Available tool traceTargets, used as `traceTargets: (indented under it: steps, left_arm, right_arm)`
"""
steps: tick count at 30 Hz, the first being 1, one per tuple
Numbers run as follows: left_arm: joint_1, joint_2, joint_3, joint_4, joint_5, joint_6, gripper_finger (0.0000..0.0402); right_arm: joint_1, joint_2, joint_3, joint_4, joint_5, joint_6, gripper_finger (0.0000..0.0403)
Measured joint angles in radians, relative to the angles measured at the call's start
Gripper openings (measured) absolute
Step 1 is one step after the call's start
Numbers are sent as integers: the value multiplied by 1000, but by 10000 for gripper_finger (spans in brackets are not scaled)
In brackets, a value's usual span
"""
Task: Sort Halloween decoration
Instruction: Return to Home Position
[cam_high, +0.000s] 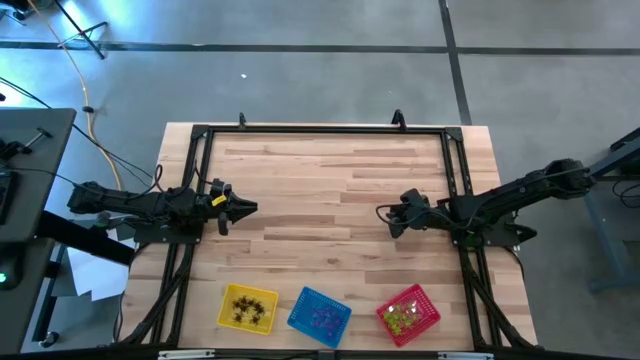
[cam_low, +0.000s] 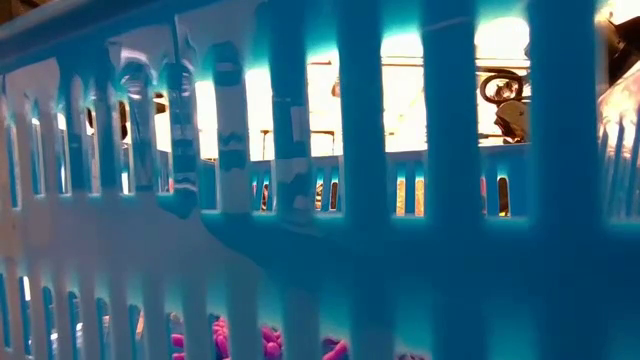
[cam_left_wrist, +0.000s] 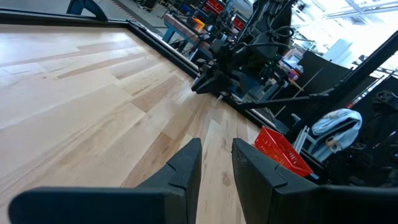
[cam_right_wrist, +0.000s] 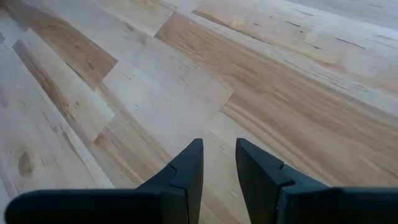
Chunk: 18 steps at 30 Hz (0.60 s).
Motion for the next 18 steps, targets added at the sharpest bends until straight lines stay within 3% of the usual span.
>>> traceTargets:
  steps: [10,18]
  left_arm:
    - [0,0,0,0,0,0,78]
    - [0,0,0,0,0,0,78]
  right_arm:
    - [0,0,0,0,3,5,91]
    - [0,0,0,0,77,5,88]
